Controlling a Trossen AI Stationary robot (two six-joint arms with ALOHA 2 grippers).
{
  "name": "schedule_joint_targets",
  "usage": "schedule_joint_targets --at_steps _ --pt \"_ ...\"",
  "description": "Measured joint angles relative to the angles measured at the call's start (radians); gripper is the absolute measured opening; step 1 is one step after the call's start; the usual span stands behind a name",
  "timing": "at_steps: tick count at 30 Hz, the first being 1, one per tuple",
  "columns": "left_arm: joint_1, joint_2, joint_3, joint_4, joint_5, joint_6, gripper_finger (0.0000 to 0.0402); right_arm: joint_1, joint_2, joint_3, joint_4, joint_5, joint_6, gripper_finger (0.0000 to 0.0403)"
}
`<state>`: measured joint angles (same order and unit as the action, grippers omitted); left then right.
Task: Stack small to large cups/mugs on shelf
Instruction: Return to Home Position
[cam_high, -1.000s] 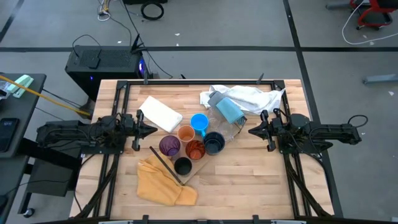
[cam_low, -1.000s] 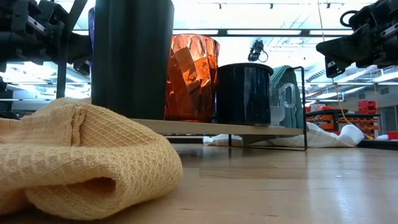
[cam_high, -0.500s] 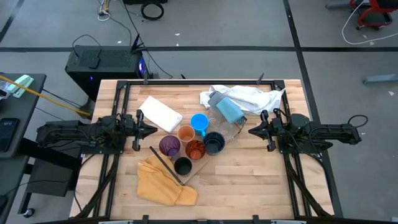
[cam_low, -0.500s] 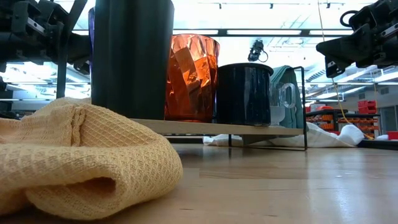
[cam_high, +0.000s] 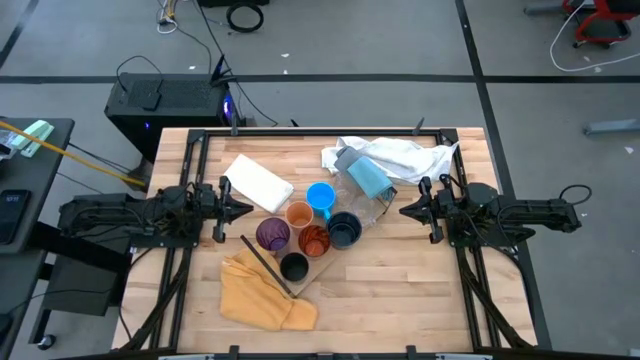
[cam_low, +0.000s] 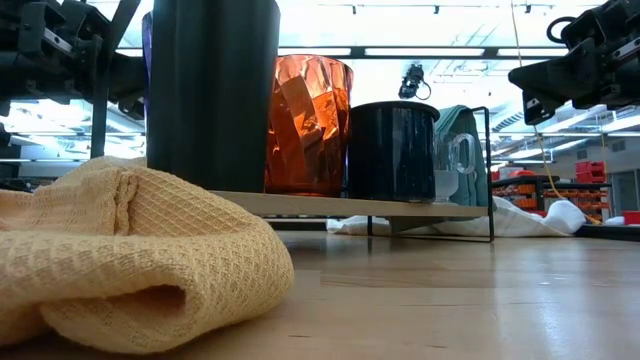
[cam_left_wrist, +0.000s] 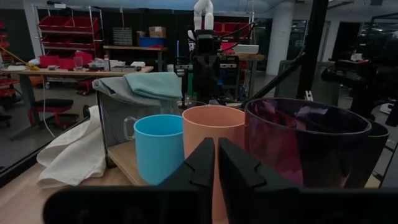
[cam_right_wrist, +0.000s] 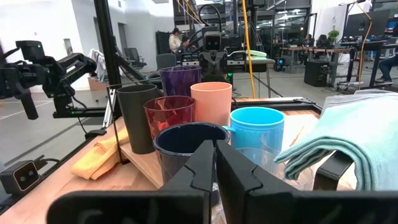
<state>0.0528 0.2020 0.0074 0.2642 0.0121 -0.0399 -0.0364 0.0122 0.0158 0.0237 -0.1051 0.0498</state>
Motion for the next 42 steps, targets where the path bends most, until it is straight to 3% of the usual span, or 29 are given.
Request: schedule_joint_targets --at_steps 42 --pt "0.0 0.0 0.0 0.0 0.0 0.0 0.0035 0.0 0.0 0.0 0.0 0.0 0.0 0.0023"
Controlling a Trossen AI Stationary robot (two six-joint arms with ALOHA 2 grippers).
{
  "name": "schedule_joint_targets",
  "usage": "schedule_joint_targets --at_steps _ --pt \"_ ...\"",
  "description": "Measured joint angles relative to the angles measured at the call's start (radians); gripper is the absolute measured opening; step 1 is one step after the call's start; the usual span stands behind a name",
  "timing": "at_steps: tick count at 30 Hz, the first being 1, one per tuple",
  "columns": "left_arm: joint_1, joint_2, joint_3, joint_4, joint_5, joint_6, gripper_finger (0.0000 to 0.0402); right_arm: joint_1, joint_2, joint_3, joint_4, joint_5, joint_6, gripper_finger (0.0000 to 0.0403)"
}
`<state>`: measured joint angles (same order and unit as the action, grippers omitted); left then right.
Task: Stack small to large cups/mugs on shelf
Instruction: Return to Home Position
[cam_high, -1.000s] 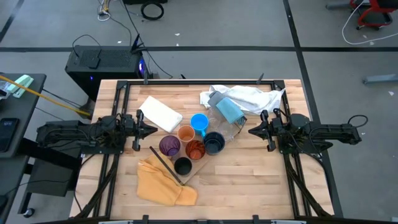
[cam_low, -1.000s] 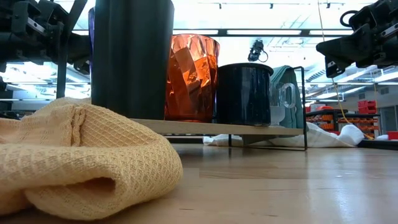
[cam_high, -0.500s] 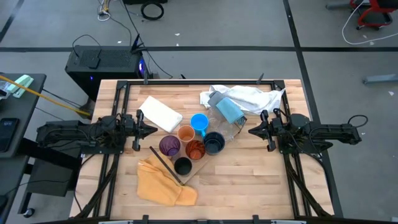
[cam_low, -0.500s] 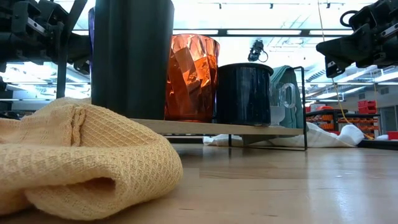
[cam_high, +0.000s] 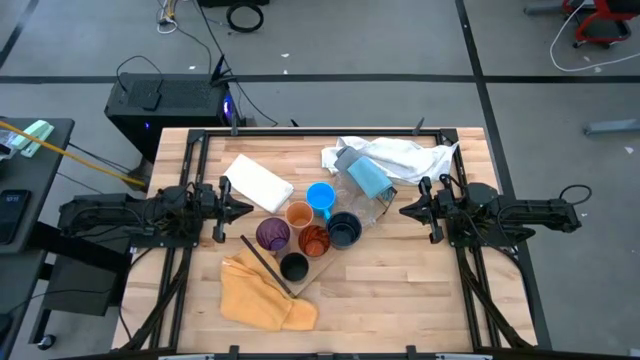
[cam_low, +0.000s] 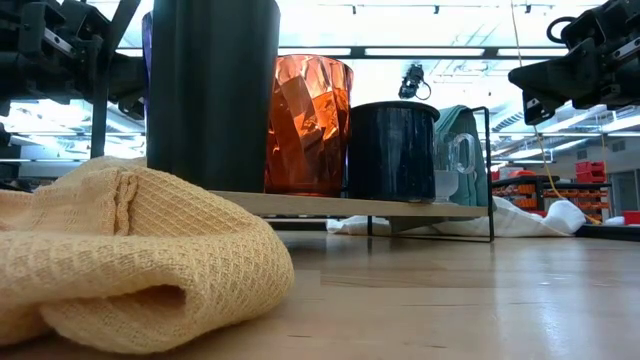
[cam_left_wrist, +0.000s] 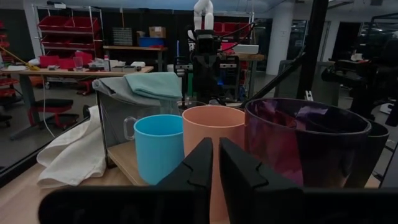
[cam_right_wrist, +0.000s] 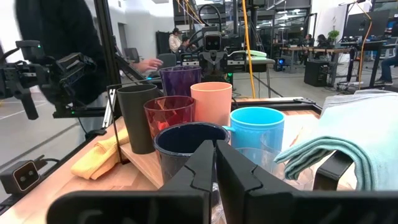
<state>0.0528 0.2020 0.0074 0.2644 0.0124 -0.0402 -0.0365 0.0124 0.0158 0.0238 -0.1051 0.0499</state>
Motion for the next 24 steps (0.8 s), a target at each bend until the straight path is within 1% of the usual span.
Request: schedule_joint_targets --at_steps 8,19,24 --pt "0.0 0.0 0.0 0.0 0.0 0.0 0.0023 0.0 0.0 0.0 0.0 0.0 0.0 0.0023" --pt "0.0 0.0 0.0 0.0 0.0 0.0 0.0038 0.0 0.0 0.0 0.0 0.0 0.0 0.0023" --pt "0.0 0.0 0.0 0.0 0.0 0.0 0.0036 0.0 0.0 0.0 0.0 0.0 0.0 0.0023"
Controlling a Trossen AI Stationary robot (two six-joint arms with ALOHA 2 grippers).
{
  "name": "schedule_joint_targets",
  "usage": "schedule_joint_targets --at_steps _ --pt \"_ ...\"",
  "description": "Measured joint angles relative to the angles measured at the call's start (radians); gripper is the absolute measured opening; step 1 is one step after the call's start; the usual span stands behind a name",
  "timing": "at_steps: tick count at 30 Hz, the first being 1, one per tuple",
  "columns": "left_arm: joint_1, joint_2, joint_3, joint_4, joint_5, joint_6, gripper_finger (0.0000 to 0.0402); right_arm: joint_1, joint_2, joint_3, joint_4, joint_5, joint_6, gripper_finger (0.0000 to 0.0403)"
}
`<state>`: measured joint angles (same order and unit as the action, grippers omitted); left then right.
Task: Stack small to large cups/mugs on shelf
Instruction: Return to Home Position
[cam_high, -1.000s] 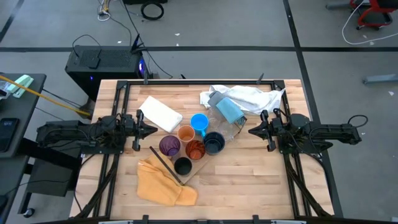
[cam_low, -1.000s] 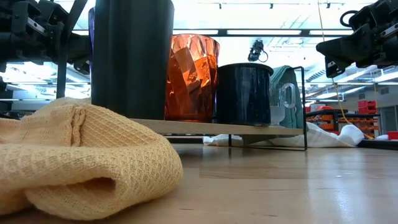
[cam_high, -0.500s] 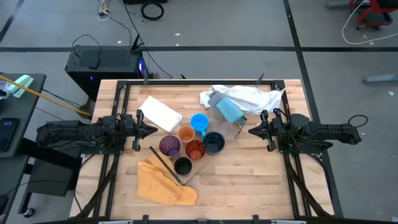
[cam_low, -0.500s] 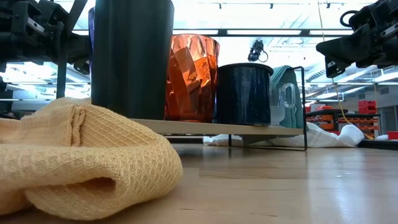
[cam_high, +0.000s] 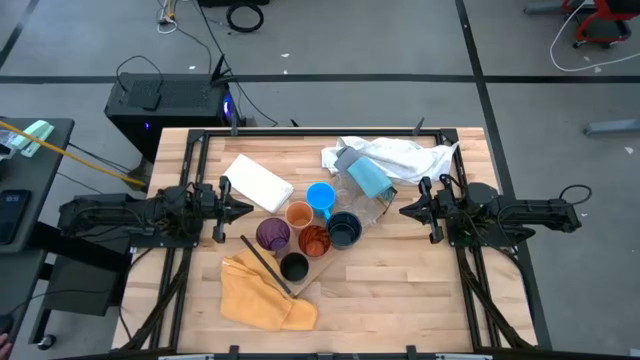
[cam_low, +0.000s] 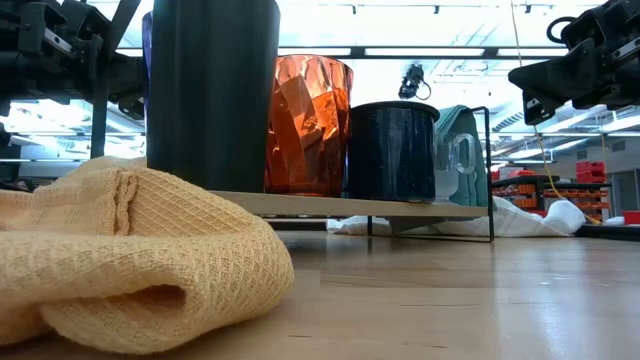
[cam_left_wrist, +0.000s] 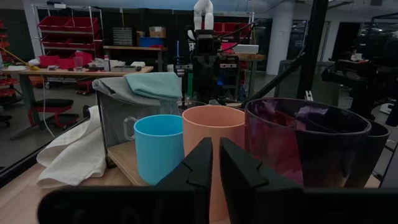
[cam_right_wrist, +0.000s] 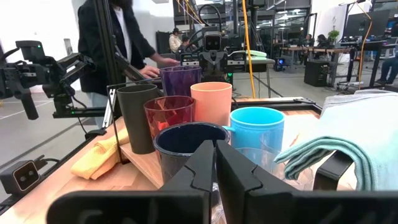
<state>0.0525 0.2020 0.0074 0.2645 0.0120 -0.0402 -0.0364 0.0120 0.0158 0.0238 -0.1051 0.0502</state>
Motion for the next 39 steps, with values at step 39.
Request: schedule_joint_targets --at_steps 39 --pt "0.0 0.0 0.0 0.0 0.0 0.0 0.0028 0.0 0.0 0.0 0.0 0.0 0.0 0.0023"
